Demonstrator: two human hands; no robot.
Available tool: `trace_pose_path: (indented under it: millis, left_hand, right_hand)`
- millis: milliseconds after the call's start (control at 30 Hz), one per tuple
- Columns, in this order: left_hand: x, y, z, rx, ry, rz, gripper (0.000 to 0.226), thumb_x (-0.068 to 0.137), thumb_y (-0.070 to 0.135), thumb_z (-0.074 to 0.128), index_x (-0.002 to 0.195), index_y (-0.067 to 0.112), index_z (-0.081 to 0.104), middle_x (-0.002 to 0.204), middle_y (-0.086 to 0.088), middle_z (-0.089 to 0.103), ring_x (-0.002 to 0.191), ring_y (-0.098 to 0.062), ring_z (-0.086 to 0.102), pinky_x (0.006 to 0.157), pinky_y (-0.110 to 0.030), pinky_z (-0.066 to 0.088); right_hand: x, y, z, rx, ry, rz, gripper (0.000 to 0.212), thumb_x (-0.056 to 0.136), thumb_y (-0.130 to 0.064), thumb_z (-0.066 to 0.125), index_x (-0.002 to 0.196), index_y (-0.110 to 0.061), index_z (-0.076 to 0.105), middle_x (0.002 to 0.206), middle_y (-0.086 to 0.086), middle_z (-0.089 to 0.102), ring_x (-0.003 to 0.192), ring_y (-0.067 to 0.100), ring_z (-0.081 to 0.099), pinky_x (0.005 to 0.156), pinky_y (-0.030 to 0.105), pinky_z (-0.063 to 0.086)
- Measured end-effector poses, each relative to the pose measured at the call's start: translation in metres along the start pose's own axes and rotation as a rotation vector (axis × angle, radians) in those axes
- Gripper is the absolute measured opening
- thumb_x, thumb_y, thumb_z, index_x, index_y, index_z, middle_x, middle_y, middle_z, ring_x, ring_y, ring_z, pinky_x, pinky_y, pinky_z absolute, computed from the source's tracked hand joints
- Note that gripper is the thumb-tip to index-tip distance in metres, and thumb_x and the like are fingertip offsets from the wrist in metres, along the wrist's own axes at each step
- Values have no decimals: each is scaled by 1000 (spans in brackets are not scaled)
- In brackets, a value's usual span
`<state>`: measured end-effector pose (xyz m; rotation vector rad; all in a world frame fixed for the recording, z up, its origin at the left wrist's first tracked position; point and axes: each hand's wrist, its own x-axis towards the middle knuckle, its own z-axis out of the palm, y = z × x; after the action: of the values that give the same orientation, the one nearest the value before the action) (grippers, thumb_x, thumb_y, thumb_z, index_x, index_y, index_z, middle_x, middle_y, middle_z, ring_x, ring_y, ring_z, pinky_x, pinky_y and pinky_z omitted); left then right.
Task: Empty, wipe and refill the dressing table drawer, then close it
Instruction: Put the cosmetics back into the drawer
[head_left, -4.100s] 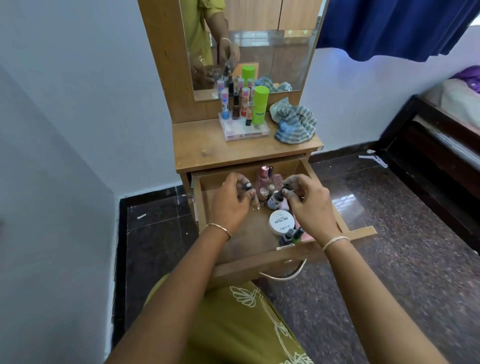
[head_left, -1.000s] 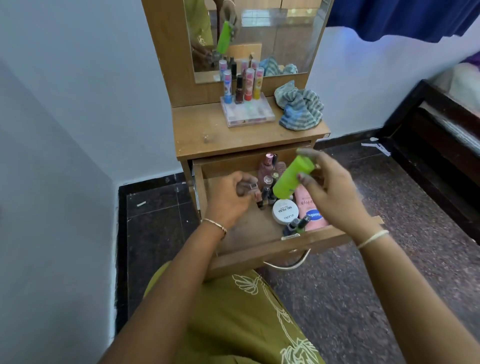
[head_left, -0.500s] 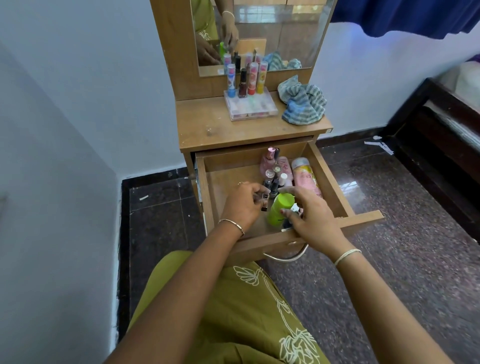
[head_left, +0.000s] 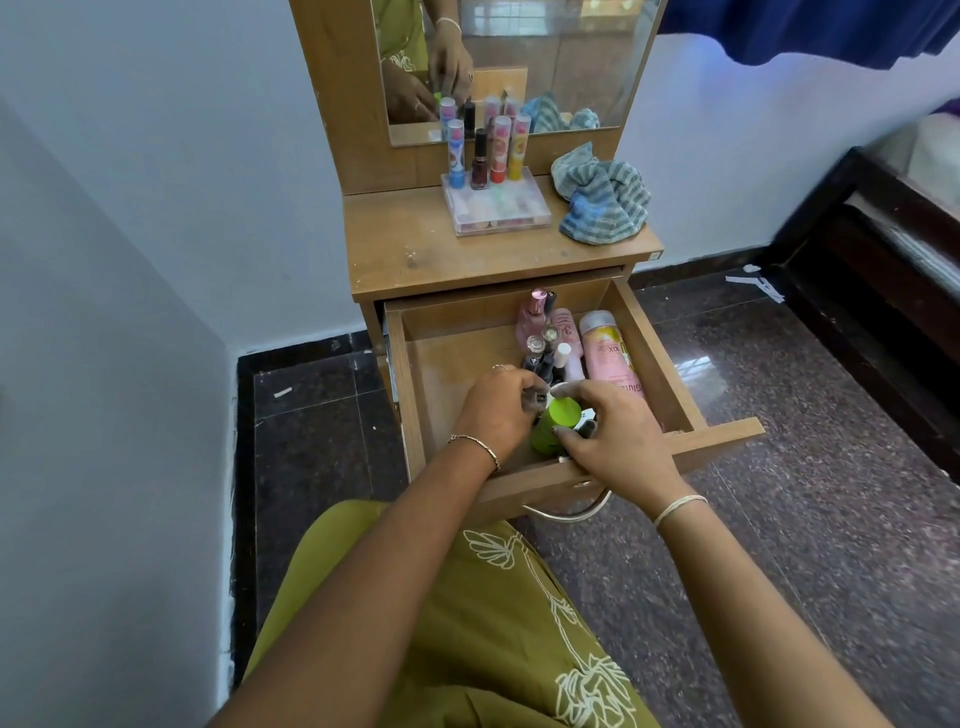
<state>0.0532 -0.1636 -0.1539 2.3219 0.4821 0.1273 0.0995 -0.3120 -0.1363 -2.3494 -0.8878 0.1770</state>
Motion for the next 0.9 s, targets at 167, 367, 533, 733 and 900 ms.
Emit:
trace_pose_path:
  millis: [167,367,533,733,900]
  left_hand:
    - [1,-2,2,22,-2,12,25,81,7,67,103,19,72,101,-6,64,91,-19,62,81,-24,47]
    - [1,-6,4,8,19,16,28,80,6,68,106,17,71,103,-6,65,89,-18,63,78,-19,45]
    - [2,-8,6,-69,47,-10,36,78,-6,61,107,13,70,104,-6,66,84,-14,65,73,-11,43]
    - [1,-7,3,-96,104,-5,42,79,-8,55,109,17,69,100,-1,65,83,-11,62,75,-14,45]
    - [5,-1,-14,-204,226,25,29,81,1,61,103,18,69,97,2,66,77,-5,60,77,-17,50]
  right_hand:
    - [2,1,2,16,11,28,38,71,-17,77,108,-21,68,103,-7,67,96,11,61,85,33,53]
    - [1,2,1,63,17,30,42,64,-26,86,103,-27,68,102,-11,67,95,5,60,83,28,52]
    - [0,0,-3,101,50,31,39,63,-29,87,98,-29,68,98,-14,66,93,3,60,81,20,49]
    - [3,-1,-5,251,82,110,30,71,-26,83,98,-25,70,95,-14,69,93,0,62,85,19,49]
    - [18,-2,-6,465,197,250,16,78,-26,77,92,-21,71,84,-5,71,77,3,64,79,34,57]
